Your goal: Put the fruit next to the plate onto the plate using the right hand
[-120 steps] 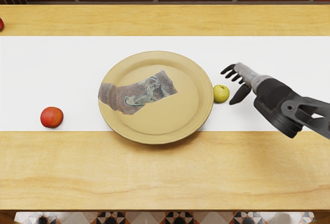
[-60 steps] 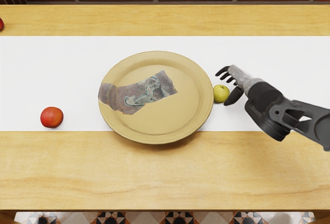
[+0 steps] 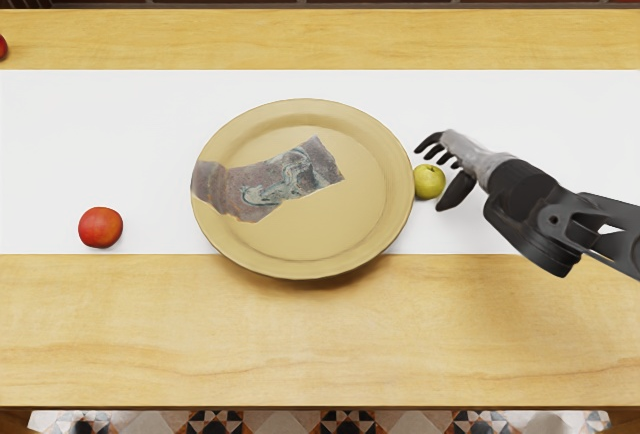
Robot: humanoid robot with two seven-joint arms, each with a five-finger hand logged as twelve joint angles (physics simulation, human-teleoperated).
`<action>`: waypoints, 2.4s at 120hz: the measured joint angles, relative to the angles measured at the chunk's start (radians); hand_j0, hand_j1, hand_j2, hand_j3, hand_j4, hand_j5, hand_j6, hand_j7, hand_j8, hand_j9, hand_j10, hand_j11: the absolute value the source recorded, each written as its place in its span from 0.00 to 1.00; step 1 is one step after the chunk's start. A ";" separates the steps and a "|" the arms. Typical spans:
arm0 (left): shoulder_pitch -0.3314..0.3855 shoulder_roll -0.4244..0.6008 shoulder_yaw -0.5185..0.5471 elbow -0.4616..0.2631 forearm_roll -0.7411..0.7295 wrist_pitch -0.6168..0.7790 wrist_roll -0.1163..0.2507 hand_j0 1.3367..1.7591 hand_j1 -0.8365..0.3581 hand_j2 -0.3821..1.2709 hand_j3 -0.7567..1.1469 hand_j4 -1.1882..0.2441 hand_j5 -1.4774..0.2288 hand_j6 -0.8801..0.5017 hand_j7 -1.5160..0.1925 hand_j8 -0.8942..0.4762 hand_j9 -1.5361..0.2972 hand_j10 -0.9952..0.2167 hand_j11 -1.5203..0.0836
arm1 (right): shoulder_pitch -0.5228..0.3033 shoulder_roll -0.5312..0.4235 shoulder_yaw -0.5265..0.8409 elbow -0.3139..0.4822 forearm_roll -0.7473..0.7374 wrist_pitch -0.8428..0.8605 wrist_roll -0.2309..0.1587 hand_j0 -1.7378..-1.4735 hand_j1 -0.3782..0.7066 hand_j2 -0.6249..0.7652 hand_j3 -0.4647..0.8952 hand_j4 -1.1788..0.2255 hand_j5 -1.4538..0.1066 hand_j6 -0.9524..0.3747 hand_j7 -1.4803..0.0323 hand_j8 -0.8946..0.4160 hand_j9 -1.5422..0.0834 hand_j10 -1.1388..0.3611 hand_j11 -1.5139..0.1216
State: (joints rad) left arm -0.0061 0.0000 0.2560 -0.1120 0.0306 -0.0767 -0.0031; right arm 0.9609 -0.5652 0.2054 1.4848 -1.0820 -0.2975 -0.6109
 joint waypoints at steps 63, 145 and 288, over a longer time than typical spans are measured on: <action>0.000 0.000 0.000 0.000 0.000 0.000 0.000 0.76 0.75 0.26 0.40 0.66 0.68 0.46 0.70 0.47 0.66 0.62 0.75 | -0.005 0.040 0.006 -0.059 -0.006 -0.009 0.000 0.30 0.41 0.40 0.34 0.59 0.64 0.45 0.68 0.41 0.67 0.52 0.65; 0.000 0.000 0.000 0.000 0.000 0.000 0.000 0.76 0.75 0.26 0.40 0.66 0.68 0.46 0.70 0.47 0.66 0.62 0.75 | -0.025 0.105 0.005 -0.141 -0.008 -0.043 0.000 0.30 0.52 0.39 0.34 0.52 0.56 0.38 0.60 0.34 0.59 0.46 0.57; 0.000 0.000 0.000 0.000 0.000 0.000 0.000 0.76 0.75 0.26 0.40 0.66 0.68 0.46 0.70 0.47 0.66 0.62 0.75 | -0.028 -0.055 0.166 -0.070 0.160 0.064 0.000 0.33 0.57 0.62 0.34 0.42 0.29 0.40 0.33 0.32 0.39 0.24 0.39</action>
State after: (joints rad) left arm -0.0061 0.0000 0.2561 -0.1120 0.0305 -0.0767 -0.0031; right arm 0.9329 -0.6199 0.3715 1.4150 -0.9223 -0.2334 -0.6110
